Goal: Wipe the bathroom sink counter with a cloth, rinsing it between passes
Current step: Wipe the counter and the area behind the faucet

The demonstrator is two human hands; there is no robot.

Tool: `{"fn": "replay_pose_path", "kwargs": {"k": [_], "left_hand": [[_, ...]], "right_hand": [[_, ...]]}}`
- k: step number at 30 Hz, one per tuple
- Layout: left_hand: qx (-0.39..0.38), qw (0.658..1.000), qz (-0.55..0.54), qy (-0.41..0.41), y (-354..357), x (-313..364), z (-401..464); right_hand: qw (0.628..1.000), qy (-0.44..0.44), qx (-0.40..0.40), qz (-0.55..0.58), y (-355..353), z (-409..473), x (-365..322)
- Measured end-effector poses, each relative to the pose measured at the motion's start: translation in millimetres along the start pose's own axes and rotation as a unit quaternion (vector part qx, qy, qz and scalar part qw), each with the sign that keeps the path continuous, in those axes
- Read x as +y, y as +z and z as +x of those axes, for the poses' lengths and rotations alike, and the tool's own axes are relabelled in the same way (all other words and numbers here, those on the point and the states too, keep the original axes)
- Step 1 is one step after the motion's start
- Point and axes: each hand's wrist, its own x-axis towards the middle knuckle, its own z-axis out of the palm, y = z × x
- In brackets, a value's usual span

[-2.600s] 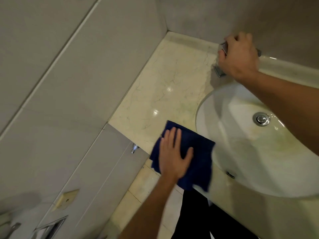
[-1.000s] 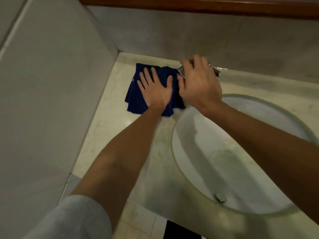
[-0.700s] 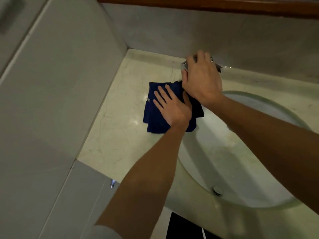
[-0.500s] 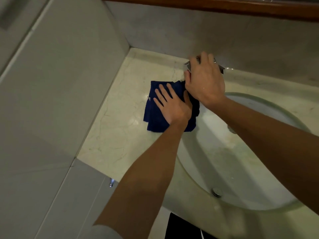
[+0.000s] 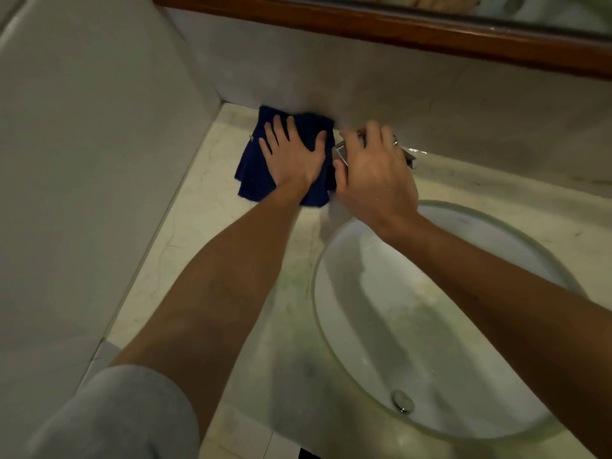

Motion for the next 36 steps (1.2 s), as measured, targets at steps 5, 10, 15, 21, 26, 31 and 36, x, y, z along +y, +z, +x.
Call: {"fn": "replay_pose_path", "kwargs": {"k": [5, 10, 15, 21, 26, 31, 36], "left_hand": [[-0.006, 0.998, 0.022, 0.056, -8.4, -35.7, -14.2], [0.004, 0.998, 0.039, 0.053, -13.4, -81.0, -78.0], [0.003, 0.999, 0.045, 0.011, -11.1, -109.7, -181.2], [-0.004, 0.999, 0.038, -0.036, -1.4, -110.3, -312.0], [-0.013, 0.993, 0.024, -0.114, 15.5, -62.5, -424.8], [-0.048, 0.988, 0.028, -0.142, 29.2, -33.2, -468.0], [-0.045, 0.991, 0.041, -0.119, 24.2, -44.3, -446.6]], "right_hand": [[1.000, -0.001, -0.020, 0.004, -2.2, 1.1, 0.3], [1.000, -0.008, -0.019, 0.015, -2.5, 1.0, -0.1], [1.000, -0.006, -0.022, 0.010, -7.2, 0.0, -2.3], [0.999, -0.001, -0.034, 0.008, -9.8, 0.1, -3.7], [0.999, 0.000, -0.043, 0.013, -13.1, -0.7, -5.1], [0.999, -0.005, -0.052, -0.003, -13.9, -1.6, -4.3], [0.998, -0.005, -0.057, 0.017, -11.9, 1.2, -2.4]]}}
